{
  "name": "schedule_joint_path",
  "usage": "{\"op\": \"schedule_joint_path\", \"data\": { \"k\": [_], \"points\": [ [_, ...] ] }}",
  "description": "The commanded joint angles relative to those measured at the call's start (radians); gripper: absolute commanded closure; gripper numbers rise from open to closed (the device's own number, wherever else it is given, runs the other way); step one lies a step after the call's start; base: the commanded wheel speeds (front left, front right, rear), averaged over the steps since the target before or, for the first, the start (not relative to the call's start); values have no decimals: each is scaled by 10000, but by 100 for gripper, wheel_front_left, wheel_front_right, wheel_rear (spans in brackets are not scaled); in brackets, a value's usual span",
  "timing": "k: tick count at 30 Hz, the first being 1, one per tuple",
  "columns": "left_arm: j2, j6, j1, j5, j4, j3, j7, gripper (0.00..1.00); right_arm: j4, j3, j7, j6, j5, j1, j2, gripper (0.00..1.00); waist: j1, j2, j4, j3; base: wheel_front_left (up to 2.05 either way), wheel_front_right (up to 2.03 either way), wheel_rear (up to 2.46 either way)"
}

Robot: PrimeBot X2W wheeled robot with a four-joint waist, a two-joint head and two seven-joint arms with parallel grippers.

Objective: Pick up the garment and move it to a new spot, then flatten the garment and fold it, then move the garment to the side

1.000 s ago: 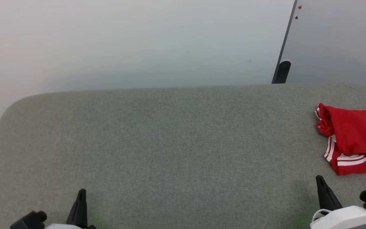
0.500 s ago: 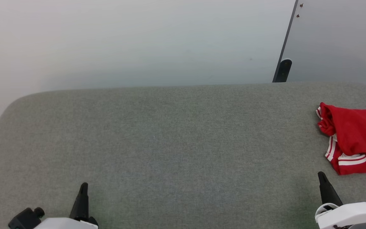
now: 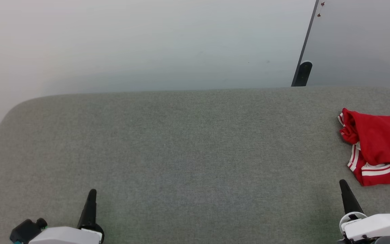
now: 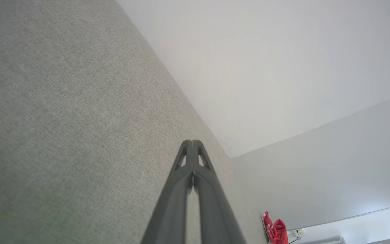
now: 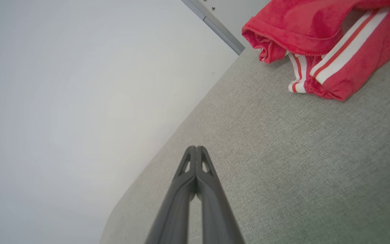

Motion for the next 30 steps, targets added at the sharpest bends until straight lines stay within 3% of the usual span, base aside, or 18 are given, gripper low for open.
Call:
{"op": "schedule_joint_path", "data": {
  "k": [1,30],
  "points": [
    [21,-20,-193,-246,-119,41,60,100,-155,-75,67,-5,305,-241,-10,100,0,0,3,5,0,0,0],
    [-247,-28,-510,-2820,-227,147,784,100,-504,-386,793,-9,3229,-283,227,100,0,0,56,139,0,0,0]
  ]
}}
